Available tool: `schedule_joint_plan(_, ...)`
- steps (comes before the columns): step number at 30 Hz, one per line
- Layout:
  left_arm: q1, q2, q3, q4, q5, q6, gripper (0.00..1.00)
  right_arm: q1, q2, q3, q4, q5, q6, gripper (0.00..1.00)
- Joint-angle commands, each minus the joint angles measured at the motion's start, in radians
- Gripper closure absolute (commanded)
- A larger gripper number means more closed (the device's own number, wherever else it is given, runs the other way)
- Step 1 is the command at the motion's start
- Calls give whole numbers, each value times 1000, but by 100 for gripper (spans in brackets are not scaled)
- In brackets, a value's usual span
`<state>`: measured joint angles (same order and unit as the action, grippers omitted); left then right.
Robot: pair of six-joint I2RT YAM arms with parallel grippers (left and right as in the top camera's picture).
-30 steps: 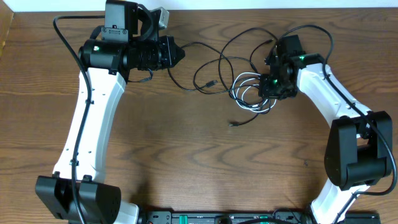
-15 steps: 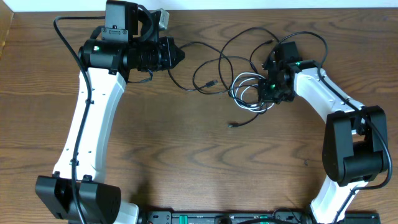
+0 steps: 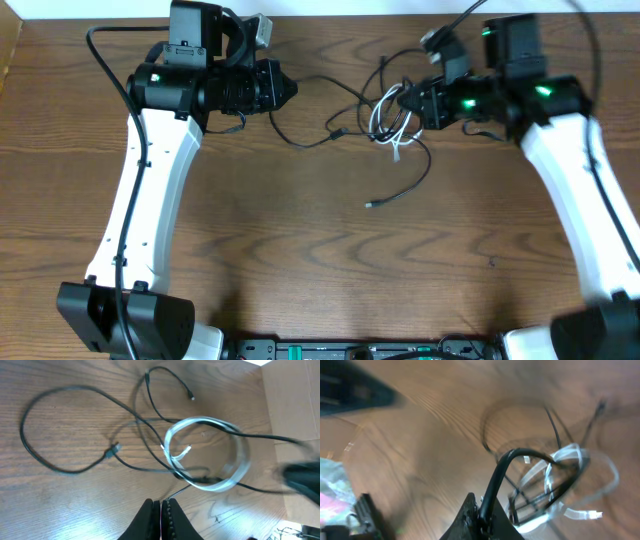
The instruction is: Untangle cables
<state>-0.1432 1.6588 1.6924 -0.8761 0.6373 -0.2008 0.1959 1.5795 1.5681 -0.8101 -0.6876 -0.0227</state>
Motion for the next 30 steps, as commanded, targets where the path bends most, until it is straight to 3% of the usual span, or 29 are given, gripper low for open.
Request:
schedule_joint_plan(1, -31, 6, -8, 8, 0, 25, 86, 9, -37, 6, 25, -82, 13, 99)
schedule_joint_plan(5, -77, 6, -8, 19, 11, 63, 72, -16, -45, 6, 80, -81, 126, 99)
schedule_joint_plan(10, -139, 8, -8, 18, 98, 258, 58, -56, -41, 6, 147, -82, 266, 99)
schedule_joint_plan(14, -175, 27, -8, 23, 231, 374, 56, -66, -42, 6, 189, -94, 326, 99)
schedule_joint_plan(21, -190, 138, -15, 162, 378, 341, 50, -66, -42, 6, 207, -143, 326, 99)
schedule_joint_plan(30, -205, 253, -15, 488, 367, 80, 45, -66, -41, 6, 185, -158, 325, 99)
